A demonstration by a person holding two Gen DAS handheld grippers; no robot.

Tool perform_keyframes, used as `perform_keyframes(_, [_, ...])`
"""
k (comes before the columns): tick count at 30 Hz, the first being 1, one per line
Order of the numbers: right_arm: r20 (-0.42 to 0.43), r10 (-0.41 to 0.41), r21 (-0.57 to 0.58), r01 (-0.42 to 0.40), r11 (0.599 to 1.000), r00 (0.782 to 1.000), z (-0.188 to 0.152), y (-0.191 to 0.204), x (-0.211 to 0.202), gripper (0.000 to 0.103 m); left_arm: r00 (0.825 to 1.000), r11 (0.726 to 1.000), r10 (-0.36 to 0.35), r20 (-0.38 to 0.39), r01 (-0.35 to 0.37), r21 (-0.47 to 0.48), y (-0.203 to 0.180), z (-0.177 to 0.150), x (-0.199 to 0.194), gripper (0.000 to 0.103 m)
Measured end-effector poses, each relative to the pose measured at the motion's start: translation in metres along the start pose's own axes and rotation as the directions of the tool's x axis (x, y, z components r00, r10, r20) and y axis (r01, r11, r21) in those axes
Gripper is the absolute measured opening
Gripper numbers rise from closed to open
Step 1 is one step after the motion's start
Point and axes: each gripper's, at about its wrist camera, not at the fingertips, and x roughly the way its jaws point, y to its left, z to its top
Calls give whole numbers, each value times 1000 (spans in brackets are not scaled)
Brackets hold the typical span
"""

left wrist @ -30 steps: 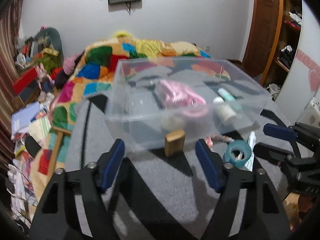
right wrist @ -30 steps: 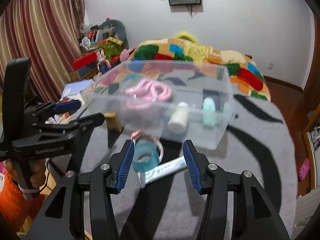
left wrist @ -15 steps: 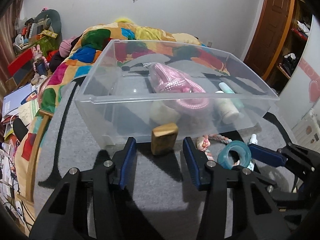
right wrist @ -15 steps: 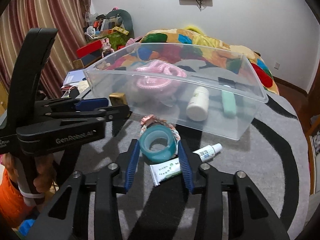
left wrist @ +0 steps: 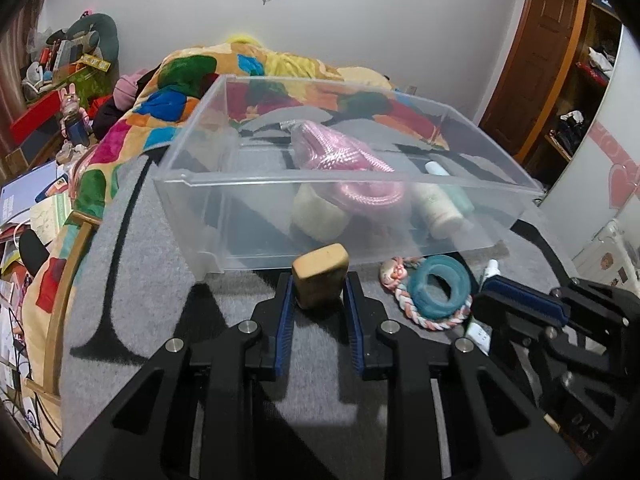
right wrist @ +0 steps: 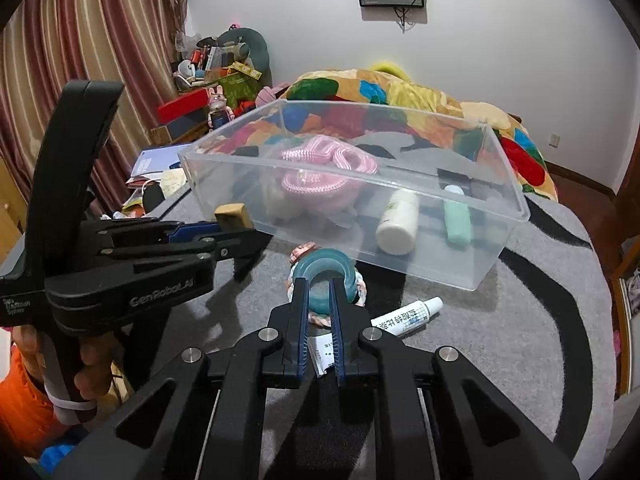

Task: Organize objects
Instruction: 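Grasp gold block with left tool while right tool grasps blue tape roll, then place gold block into box with left tool while right tool drops blue tape in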

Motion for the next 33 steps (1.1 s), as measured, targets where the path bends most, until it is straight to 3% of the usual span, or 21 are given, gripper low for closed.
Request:
perform_keyframes(12, [64,-13,21,12,1000,998,7,-9,-24,9,992,1000,-9,123,7,21,5,15,-50,24])
perform_keyframes(15, [44,4,8,-4,1000,999,9,-8,-20,9,990,1000,-3,143,-1,28,6,24,-57,24])
perform_keyframes(17, [10,0,-6,0,1000,1000,10,-4,-11,15,989,1000,-2,150,-3,31,7,30,-58,24])
perform_keyframes(19, [-26,20,-6,-20,1000,999,9,1,2,39,986,999,21,166,-28,41,7,37,-58,24])
perform_keyframes(20, [-30,22,-1,-22,1000,999,7,1,6,42,984,998,34,174,-42,45,8,42,-57,24])
perform_keyframes(25, [-72,-15,-1,15,1000,997,6,3,30,42,981,995,74,180,-86,56,11,60,-47,24])
perform_keyframes(27, [-67,-25,4,25,1000,997,6,1,32,36,981,993,88,172,-100,60,12,67,-39,24])
perform_keyframes(33, [-28,-19,4,20,1000,999,6,1,19,36,985,988,120,121,-131,81,14,83,-10,24])
